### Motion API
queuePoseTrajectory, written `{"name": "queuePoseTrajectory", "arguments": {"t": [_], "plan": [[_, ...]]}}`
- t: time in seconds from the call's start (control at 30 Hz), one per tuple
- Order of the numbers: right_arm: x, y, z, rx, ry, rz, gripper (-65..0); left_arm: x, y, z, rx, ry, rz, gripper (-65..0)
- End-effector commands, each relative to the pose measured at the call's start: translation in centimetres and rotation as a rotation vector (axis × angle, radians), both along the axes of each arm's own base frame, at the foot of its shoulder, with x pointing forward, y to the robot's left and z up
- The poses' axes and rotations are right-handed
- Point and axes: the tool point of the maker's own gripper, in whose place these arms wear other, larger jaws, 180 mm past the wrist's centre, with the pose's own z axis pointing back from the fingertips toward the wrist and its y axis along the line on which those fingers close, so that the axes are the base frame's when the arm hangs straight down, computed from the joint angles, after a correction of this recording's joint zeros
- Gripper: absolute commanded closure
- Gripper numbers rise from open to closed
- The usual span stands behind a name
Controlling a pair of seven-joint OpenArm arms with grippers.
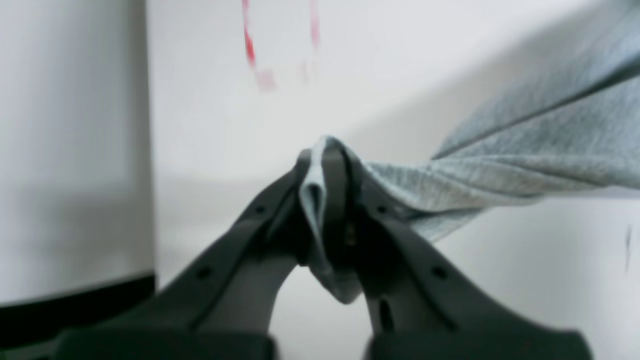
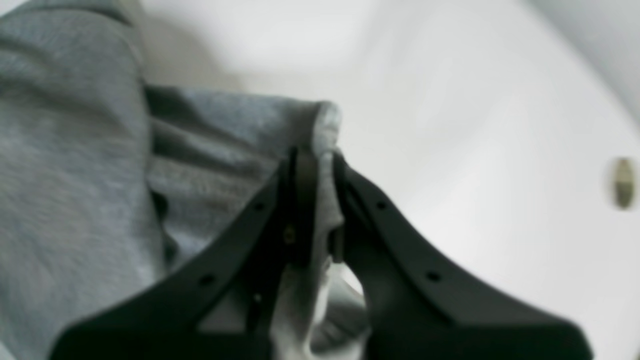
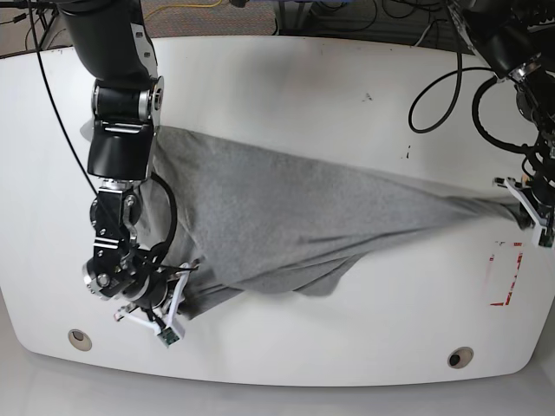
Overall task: Fold the T-shirt properly
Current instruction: 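Lift the shirt with both grippers and swing it toward the robot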
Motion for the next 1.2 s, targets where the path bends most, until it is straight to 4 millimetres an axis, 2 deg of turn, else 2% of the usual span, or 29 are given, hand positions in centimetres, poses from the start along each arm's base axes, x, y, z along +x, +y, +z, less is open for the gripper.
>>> {"name": "queuePoseTrajectory", "arguments": {"t": [0.0, 0.13, 0.37, 0.47, 0.57, 0.67, 0.7, 0.8, 0.9, 0.97, 1.1, 1.17], "plan": [[2.5, -1.3, 6.2, -0.026, -0.132, -0.025, 0.0, 2.2, 0.1, 3.8, 0.009, -0.117, 0.002, 0.0], [3.5, -3.7, 10.6, -0.083, -0.192, -0.063, 0.0, 4.2, -0.5, 7.4, -0.001, -0.220, -0.004, 0.0], [4.4, -6.7, 20.3, -0.169, -0.333, -0.134, 0.0, 7.0, -1.6, 16.1, 0.039, -0.429, -0.035, 0.0], [4.0, -8.2, 24.9, -0.209, -0.394, -0.180, 0.0, 7.3, -1.4, 20.5, 0.089, -0.512, -0.037, 0.0], [2.7, -9.9, 29.8, -0.253, -0.462, -0.242, 0.0, 7.2, -0.7, 24.9, 0.140, -0.567, -0.018, 0.0], [1.2, -10.9, 33.5, -0.286, -0.526, -0.286, 0.0, 6.8, 0.0, 28.3, 0.154, -0.621, 0.014, 0.0], [0.9, -11.1, 34.2, -0.294, -0.542, -0.294, 0.0, 6.8, 0.1, 29.0, 0.152, -0.629, 0.020, 0.0], [0.1, -12.0, 35.1, -0.322, -0.562, -0.319, 0.0, 6.6, 0.4, 30.2, 0.150, -0.645, 0.036, 0.0], [-0.1, -12.6, 34.8, -0.328, -0.551, -0.330, 0.0, 7.0, 0.5, 29.5, 0.138, -0.624, 0.032, 0.0], [0.2, -12.6, 33.5, -0.327, -0.523, -0.325, 0.0, 7.7, 0.2, 28.8, 0.129, -0.598, 0.019, 0.0], [0.5, -12.5, 31.0, -0.332, -0.473, -0.314, 0.0, 8.6, 0.1, 26.0, 0.104, -0.523, 0.002, 0.0], [0.5, -12.6, 30.2, -0.333, -0.457, -0.312, 0.0, 8.6, 0.1, 25.9, 0.103, -0.522, 0.003, 0.0]]}}
